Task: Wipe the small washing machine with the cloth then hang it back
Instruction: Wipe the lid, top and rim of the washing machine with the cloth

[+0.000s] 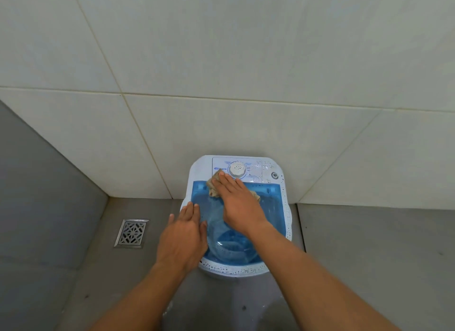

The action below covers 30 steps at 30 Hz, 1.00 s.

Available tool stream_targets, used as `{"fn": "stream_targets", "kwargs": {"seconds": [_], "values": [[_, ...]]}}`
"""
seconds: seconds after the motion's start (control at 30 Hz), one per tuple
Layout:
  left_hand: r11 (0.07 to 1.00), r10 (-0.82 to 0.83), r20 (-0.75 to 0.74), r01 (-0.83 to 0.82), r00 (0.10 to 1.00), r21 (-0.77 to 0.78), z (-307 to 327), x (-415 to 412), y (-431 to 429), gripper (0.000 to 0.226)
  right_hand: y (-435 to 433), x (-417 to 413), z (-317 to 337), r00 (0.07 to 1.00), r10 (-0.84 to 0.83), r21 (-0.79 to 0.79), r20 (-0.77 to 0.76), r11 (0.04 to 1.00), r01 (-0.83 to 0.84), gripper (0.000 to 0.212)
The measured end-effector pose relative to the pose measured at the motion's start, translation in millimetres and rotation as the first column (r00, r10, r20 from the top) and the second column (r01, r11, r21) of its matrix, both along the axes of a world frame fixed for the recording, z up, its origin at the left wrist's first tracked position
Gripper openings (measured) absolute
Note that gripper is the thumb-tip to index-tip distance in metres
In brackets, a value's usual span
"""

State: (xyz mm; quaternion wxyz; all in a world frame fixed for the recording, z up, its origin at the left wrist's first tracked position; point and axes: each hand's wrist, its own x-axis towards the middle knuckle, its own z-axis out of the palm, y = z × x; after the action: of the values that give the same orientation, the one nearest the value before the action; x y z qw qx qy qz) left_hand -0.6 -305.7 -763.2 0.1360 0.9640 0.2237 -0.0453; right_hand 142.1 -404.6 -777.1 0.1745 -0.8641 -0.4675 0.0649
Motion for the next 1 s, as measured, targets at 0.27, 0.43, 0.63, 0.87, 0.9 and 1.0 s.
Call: {"fn": "stream_targets", "kwargs": {"seconds": [0.27,0.43,0.63,0.87,0.9,1.0], "values": [[0.999,-0.019,-0.046,0.017,0.999,-0.040,1,15,8,0.057,-4,-1,0,1.000,-0.014,-0.007,-0.010,1.000,0.014,0.075],[0.999,-0.008,-0.059,0.005,0.998,-0.050,2,20,8,0.056,-30,2,-6,0.999,-0.048,-0.011,-0.018,0.999,0.048,0.075],[0.999,-0.014,-0.075,0.011,0.997,-0.034,6,21,7,0.055,-48,1,-9,0.964,-0.266,0.000,-0.011,0.964,0.266,0.085],[1.000,-0.018,-0.090,0.016,0.996,-0.025,3,21,9,0.056,-32,26,-4,0.931,-0.364,0.011,-0.021,0.931,0.364,0.092],[1.000,-0.018,-0.092,0.016,0.996,-0.018,2,21,9,0.056,-30,31,-2,0.932,-0.361,0.005,-0.018,0.933,0.361,0.091],[1.000,-0.013,-0.099,0.012,0.995,-0.015,0,21,9,0.056,-28,51,4,0.941,-0.338,-0.001,-0.005,0.941,0.338,0.085]]}}
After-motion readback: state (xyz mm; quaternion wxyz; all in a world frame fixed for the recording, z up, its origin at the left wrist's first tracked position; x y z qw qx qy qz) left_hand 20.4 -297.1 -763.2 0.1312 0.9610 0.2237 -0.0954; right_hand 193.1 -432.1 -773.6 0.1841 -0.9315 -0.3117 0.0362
